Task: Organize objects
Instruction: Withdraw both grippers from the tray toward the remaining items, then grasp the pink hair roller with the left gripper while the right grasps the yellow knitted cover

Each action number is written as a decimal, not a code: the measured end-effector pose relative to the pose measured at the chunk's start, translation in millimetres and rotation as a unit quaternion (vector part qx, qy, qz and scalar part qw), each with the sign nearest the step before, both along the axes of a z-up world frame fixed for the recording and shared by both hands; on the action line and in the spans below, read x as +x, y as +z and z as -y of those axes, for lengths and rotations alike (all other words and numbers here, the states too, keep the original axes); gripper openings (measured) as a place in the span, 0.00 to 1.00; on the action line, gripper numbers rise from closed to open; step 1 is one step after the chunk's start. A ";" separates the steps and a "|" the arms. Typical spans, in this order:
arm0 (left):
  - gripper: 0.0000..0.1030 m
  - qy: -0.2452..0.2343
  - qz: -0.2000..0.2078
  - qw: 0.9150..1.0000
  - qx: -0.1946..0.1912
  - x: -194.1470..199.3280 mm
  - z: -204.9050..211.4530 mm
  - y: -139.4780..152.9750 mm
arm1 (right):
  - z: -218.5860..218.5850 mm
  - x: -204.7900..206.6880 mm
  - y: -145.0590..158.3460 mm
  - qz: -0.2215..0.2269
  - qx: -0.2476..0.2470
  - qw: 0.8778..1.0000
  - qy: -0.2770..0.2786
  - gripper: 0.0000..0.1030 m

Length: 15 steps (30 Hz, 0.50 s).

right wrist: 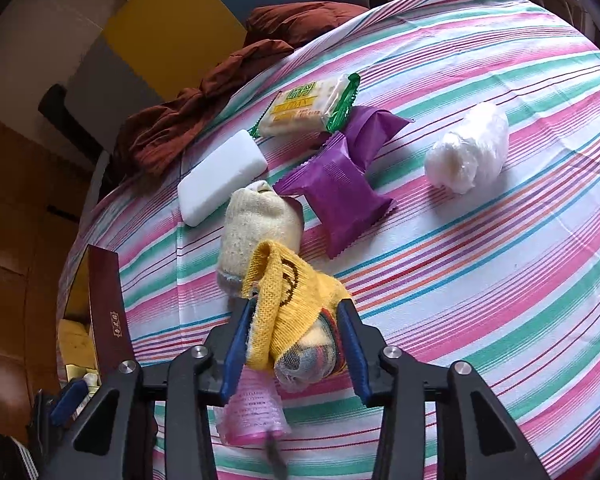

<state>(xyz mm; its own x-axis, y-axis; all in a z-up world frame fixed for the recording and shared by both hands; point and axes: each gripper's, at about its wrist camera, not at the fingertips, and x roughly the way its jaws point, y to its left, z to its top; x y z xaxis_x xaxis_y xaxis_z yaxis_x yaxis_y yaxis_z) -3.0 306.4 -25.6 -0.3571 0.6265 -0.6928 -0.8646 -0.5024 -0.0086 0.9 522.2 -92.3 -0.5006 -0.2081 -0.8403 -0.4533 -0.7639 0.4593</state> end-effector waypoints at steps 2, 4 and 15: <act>0.96 -0.016 0.007 1.000 -0.008 -3.7 -15.2 -6.8 | 0.1 -0.4 0.3 0.000 0.001 1.000 0.002 0.42; 0.96 -0.027 0.014 0.999 -0.011 -8.3 -26.5 -12.7 | -0.7 -0.4 0.1 0.001 0.000 1.000 0.003 0.42; 0.96 -0.054 0.050 0.997 -0.029 -29.1 -72.1 -39.8 | -5.2 -1.2 -3.4 0.007 -0.009 1.000 -0.002 0.43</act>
<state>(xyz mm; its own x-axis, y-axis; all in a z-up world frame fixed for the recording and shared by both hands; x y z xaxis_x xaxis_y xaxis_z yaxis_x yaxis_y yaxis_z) -32.1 378.5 -65.5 -0.2172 0.6161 -0.7571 -0.9100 -0.4084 -0.0712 -0.3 527.4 -95.7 -0.4901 -0.2203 -0.8434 -0.4634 -0.7536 0.4662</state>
